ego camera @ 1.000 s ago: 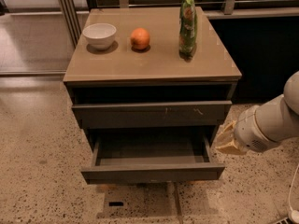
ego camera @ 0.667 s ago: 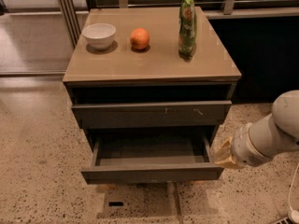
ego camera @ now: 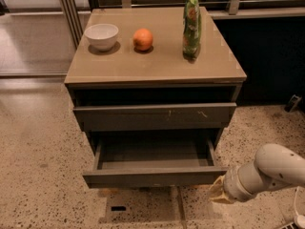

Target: Close middle drawer

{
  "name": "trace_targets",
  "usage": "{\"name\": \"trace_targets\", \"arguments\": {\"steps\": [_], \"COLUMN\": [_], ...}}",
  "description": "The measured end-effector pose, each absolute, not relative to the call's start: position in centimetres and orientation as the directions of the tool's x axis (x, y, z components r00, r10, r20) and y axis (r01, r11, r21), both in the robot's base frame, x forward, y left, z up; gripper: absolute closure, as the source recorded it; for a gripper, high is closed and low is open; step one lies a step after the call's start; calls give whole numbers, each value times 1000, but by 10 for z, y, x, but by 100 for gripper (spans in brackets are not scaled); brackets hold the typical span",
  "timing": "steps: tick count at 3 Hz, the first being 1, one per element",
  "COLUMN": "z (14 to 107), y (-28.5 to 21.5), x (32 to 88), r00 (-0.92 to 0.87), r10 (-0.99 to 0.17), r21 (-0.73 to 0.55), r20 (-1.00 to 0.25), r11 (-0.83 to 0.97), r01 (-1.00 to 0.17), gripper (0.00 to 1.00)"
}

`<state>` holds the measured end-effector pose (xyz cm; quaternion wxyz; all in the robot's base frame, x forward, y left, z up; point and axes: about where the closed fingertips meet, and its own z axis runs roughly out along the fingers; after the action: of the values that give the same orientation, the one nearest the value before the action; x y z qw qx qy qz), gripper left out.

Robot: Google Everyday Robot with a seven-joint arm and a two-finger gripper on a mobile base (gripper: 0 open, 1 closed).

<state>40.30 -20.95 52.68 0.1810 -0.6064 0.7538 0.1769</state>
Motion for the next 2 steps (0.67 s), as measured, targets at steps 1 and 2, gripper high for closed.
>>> {"name": "trace_targets", "arguments": {"steps": [1, 2], "z": [489, 489], "y": [-198, -198], "x": [387, 387], "r00": [-224, -224], "r10": [-829, -829], "r21": [124, 124], "r20": [-512, -512], "r11": [187, 187], "r01": [-975, -975], "gripper": [100, 100]}}
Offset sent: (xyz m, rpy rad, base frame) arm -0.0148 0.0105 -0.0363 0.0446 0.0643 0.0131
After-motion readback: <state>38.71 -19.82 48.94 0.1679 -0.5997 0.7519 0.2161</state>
